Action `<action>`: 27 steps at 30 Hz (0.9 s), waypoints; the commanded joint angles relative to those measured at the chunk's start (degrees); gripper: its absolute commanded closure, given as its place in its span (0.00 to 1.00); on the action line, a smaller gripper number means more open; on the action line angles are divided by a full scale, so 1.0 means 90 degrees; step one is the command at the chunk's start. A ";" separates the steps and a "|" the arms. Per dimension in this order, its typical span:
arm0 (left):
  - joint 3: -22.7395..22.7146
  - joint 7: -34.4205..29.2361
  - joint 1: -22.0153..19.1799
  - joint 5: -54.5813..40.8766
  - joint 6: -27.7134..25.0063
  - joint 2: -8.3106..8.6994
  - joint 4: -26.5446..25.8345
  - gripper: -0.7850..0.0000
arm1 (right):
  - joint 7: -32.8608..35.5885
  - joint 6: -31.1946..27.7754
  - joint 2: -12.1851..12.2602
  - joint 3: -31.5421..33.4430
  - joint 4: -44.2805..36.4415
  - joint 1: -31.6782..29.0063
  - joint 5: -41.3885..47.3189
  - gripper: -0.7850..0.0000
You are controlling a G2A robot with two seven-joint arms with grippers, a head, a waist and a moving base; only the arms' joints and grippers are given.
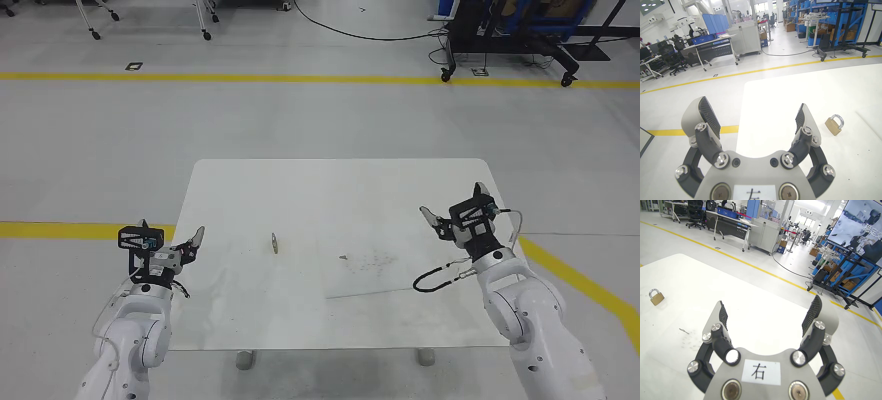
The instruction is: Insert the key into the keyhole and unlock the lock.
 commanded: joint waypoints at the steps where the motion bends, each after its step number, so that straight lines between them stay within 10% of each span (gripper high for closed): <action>1: 0.0000 0.0000 0.0000 0.0000 0.0000 0.0000 0.0000 0.00 | 0.0001 -0.0009 0.0000 0.0000 -0.0001 0.0000 0.0000 0.00; 8: 0.0000 0.0000 0.0000 0.0000 0.0000 0.0000 0.0000 0.00 | -0.0026 -0.0456 0.0011 -0.0231 0.0044 0.0216 -0.0218 0.00; 27: 0.0000 0.0000 0.0000 0.0000 0.0000 0.0000 0.0000 0.00 | 0.1238 -0.4961 -0.0393 -0.3615 0.3796 0.4696 0.0182 0.00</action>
